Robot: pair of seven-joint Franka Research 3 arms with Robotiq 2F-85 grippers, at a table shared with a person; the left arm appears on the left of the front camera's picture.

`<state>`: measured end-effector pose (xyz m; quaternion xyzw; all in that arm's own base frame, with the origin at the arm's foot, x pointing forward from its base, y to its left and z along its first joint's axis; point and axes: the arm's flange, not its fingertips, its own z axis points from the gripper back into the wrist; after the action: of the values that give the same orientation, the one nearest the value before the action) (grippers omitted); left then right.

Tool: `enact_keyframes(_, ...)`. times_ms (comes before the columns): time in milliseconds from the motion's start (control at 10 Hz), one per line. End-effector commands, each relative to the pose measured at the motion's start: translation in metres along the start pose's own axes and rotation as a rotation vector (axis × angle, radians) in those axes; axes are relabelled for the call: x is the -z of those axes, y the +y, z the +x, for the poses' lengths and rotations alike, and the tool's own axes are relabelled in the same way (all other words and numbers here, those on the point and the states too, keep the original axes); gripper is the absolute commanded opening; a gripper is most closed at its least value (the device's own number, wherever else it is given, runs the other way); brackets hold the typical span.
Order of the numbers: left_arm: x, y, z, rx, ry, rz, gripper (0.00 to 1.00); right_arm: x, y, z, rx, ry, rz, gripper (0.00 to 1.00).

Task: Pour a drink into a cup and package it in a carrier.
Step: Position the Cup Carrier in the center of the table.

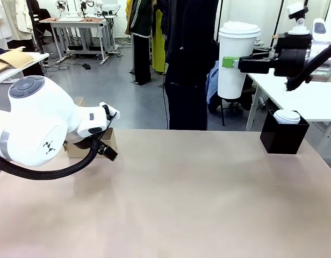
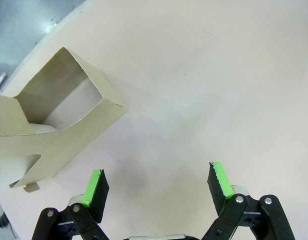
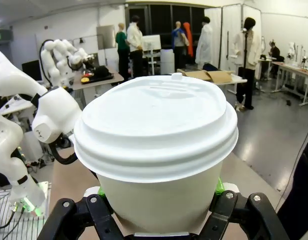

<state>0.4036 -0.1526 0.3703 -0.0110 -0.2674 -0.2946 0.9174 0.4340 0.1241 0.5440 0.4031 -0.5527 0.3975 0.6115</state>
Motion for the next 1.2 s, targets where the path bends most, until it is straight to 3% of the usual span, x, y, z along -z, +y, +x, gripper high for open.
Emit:
enact_keyframes(0, 0.0, 0.001, 0.0, -0.002, -0.001, -0.002, 1.0, 0.002, 0.001, 0.004, -0.017, 0.005, -0.014, 0.8)
enact_keyframes(500, 0.0, 0.0, 0.0, 0.0, 0.0, 0.0, 1.0, 0.002, 0.001, 0.004, -0.017, 0.005, -0.014, 0.8)
enact_keyframes(900, -0.077, 0.006, 0.038, -0.127, -0.009, 0.042, 1.0, 0.002, 0.001, 0.004, -0.017, 0.005, -0.014, 0.8)
enact_keyframes(1100, -0.115, 0.012, 0.064, -0.253, 0.032, 0.069, 1.0, 0.002, 0.001, 0.004, -0.017, 0.005, -0.014, 0.8)
